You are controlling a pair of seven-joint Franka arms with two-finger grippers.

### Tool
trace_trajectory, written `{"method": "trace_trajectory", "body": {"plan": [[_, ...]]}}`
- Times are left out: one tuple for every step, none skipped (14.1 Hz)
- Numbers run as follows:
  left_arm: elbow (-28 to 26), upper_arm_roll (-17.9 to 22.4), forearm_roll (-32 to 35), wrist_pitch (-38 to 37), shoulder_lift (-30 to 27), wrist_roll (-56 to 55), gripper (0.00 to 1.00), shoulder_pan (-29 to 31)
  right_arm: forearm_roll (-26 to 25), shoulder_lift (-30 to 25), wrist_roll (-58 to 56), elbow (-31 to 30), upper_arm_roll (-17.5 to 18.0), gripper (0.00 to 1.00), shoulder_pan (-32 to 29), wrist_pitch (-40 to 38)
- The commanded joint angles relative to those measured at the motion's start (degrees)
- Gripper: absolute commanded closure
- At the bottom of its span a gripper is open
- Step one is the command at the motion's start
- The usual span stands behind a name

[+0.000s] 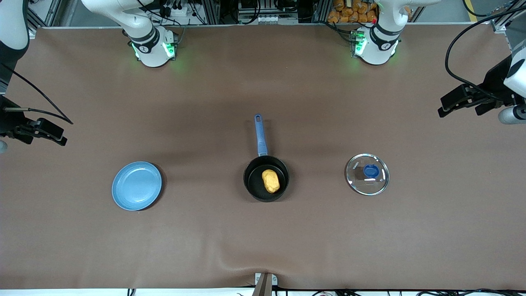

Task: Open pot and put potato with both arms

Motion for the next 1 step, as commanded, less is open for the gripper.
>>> {"method": "trace_trajectory", "body": {"plan": [[0.1, -0.5, 0.37, -0.86, -0.88, -0.3, 0.0, 0.33, -1.67, -2.94, 0.13, -2.79, 0.79, 0.0, -0.1, 0.64]]}}
